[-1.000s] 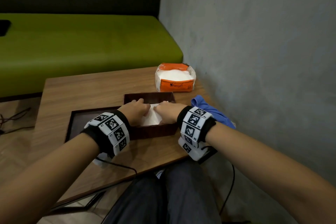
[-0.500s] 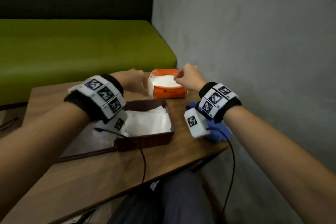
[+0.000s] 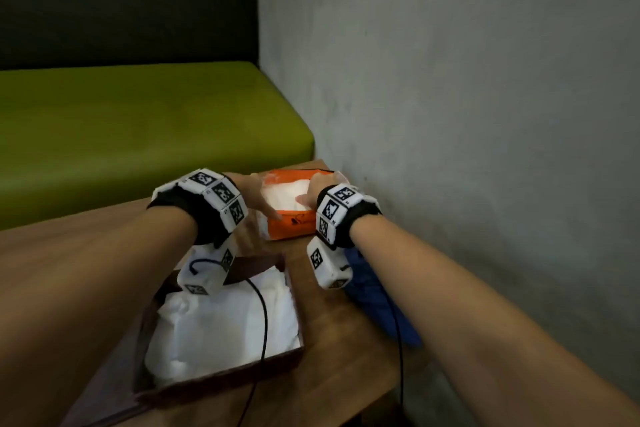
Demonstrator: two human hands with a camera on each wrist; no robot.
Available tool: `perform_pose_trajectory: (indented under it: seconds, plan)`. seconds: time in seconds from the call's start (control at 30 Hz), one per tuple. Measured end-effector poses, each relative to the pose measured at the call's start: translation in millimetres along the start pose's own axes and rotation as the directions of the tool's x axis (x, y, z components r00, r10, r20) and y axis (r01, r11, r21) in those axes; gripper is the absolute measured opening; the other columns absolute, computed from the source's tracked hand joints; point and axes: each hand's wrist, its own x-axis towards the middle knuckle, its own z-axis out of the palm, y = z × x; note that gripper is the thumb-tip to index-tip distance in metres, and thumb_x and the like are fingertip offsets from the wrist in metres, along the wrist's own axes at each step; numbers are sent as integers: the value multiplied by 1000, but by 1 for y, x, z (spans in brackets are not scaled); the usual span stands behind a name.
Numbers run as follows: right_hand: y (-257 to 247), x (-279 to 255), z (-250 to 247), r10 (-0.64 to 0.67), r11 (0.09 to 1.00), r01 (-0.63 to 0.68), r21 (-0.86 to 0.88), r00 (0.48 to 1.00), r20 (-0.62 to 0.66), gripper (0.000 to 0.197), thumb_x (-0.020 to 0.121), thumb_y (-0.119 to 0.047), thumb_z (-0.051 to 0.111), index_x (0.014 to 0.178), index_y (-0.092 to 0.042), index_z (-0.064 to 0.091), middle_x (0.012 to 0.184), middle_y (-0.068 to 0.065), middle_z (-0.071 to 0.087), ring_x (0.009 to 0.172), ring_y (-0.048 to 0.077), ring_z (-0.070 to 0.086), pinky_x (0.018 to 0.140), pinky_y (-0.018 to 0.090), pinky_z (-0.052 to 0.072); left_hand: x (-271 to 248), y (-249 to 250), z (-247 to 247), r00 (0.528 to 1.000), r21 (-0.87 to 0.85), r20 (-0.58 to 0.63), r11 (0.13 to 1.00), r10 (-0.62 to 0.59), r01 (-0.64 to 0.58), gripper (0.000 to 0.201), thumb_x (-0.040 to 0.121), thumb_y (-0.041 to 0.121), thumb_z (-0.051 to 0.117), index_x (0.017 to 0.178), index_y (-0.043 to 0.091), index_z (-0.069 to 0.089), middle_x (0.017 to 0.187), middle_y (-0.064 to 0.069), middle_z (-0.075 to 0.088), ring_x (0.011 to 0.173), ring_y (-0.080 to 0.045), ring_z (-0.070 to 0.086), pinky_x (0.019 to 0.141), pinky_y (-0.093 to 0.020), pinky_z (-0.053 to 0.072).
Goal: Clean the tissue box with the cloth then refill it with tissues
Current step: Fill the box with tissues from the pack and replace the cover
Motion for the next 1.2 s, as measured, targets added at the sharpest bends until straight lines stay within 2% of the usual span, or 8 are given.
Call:
perform_pose_trajectory:
  seconds: [0.13,0.3,0.43,0.63,0.77,0.87,1.1,1.2]
  plan:
    - [4,-9,-5,-15,998,11,63,998,60,47,87,-38,59,121,-6,54,132,18,53,119,35,50,99,51,44,-2,8,1,998,-42,60,999,12,-9,87,82,30,67,144,2,13,147,-16,36,130,-31,44,102,-40,41]
    - [3,-31,-17,-32,997,24,79,993,109,36,88,-31,61,116,-7,60,127,14,60,114,26,57,96,36,48,-7,9,6,998,-51,60,999,-4,7,83,81,29,68,141,-3,20,143,-19,42,125,-32,50,98,-40,44]
    - [-2,-38,-18,-54,973,4,229,976,212,41,95,-14,50,130,6,42,142,24,41,131,37,38,106,40,32,-11,10,7,998,-63,58,998,5,-1,81,80,30,69,139,-1,24,140,-19,44,122,-32,52,96,-40,45]
    - [-2,-21,-5,-4,1000,6,-21,996,86,57,83,-43,63,124,-5,51,129,18,55,115,35,54,94,49,48,-17,14,8,998,-41,32,998,47,-46,76,81,27,68,137,-2,27,137,-21,48,109,-26,54,75,-34,48]
    - [1,-15,-10,27,974,-51,222,994,108,60,70,-34,79,122,-14,56,129,8,58,110,24,58,84,26,44,-19,12,9,999,-21,22,999,46,-46,79,80,28,70,139,0,26,138,-20,47,121,-32,52,86,-36,47]
    - [2,-14,-12,27,947,-68,315,991,133,57,75,-32,71,126,-18,51,132,6,52,116,26,53,90,31,45,-21,11,8,998,-11,44,999,36,-35,76,78,30,71,135,-3,32,132,-21,52,111,-30,57,67,-30,46]
    - [4,-15,-17,23,824,-115,554,985,170,66,72,-23,73,127,-2,42,128,13,53,114,30,54,98,43,47,-20,6,7,998,24,56,1000,-8,7,62,80,22,70,128,-4,41,128,-21,56,103,-30,58,91,-38,47]
    - [6,-19,-16,42,720,-77,689,997,68,54,68,-12,77,114,-1,51,104,8,59,96,26,58,84,36,52,-20,6,7,996,13,88,1000,-7,6,58,82,18,68,129,-3,42,130,-20,54,99,-27,56,80,-33,47]
